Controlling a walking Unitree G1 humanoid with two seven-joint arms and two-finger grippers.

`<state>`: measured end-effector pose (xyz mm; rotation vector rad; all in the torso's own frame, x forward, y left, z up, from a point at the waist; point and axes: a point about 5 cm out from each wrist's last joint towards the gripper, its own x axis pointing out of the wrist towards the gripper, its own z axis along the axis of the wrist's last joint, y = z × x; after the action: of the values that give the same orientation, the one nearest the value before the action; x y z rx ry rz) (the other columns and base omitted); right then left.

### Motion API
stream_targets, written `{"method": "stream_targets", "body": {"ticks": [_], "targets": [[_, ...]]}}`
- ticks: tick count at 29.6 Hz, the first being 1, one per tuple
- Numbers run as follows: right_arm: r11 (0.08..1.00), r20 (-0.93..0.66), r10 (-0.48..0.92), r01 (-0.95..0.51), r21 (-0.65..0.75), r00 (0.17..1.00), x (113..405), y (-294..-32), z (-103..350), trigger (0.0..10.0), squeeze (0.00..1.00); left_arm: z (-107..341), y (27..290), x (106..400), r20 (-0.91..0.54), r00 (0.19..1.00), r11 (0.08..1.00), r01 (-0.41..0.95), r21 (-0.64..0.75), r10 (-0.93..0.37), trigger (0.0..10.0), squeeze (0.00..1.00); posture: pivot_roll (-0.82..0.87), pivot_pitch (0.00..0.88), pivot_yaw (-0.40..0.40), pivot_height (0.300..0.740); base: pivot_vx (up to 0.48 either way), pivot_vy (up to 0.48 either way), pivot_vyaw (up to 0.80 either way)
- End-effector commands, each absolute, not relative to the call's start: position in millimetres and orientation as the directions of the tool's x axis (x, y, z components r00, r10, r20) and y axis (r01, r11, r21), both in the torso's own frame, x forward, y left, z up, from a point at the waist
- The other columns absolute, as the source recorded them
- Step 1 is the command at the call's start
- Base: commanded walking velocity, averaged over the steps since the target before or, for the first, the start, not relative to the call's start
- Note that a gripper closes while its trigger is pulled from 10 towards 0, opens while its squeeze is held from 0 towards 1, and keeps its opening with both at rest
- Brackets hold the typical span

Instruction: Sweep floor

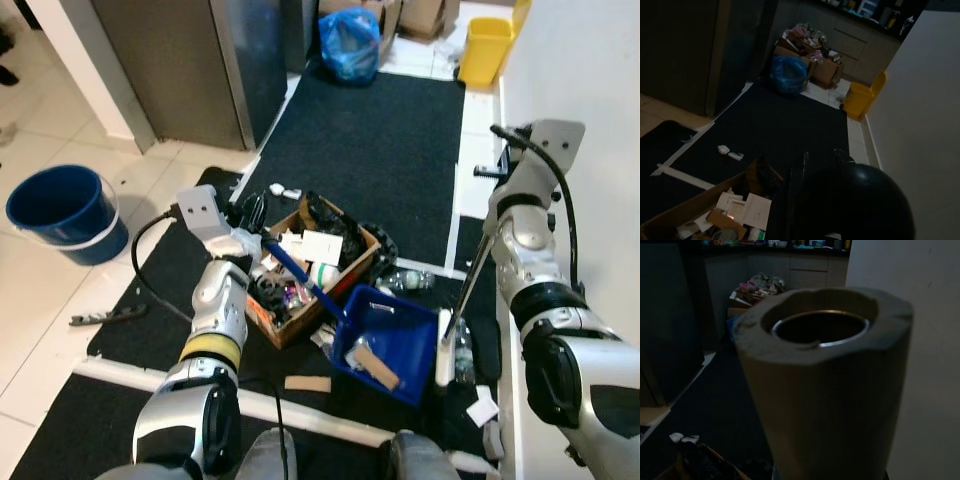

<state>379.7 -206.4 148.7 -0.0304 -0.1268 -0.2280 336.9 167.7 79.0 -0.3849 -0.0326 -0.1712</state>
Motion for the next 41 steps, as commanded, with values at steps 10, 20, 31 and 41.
{"method": "stream_targets", "body": {"ticks": [10,20,31,41], "targets": [[0.944,0.249,-0.305,0.326,-0.046,0.919,373.0,-229.1,160.8,10.0,0.00,91.0,162.0,347.5,0.086,0.990,0.929,0.134,-0.344,-0.110,10.0,0.00,0.07,0.038,-0.005,0.740,0.000,0.000,0.00],[0.926,0.304,-0.337,0.372,-0.064,0.891,365.1,-241.9,161.1,10.0,0.00,98.9,180.9,349.6,0.106,0.994,0.969,0.013,-0.245,0.013,10.0,0.00,0.08,0.050,-0.002,0.740,0.000,0.000,0.00],[0.948,0.311,-0.276,0.311,-0.071,0.910,366.6,-230.3,160.0,10.0,0.00,108.6,183.9,350.2,0.185,0.981,0.947,0.007,-0.322,0.055,10.0,0.00,0.07,0.129,-0.061,0.740,0.000,0.000,0.00],[0.962,0.351,-0.190,0.245,-0.118,0.917,364.5,-213.7,159.4,10.0,0.00,113.1,182.1,345.7,0.234,0.971,0.967,0.013,-0.256,0.049,10.0,0.00,0.07,0.275,-0.098,0.740,0.000,0.000,0.00]]}}
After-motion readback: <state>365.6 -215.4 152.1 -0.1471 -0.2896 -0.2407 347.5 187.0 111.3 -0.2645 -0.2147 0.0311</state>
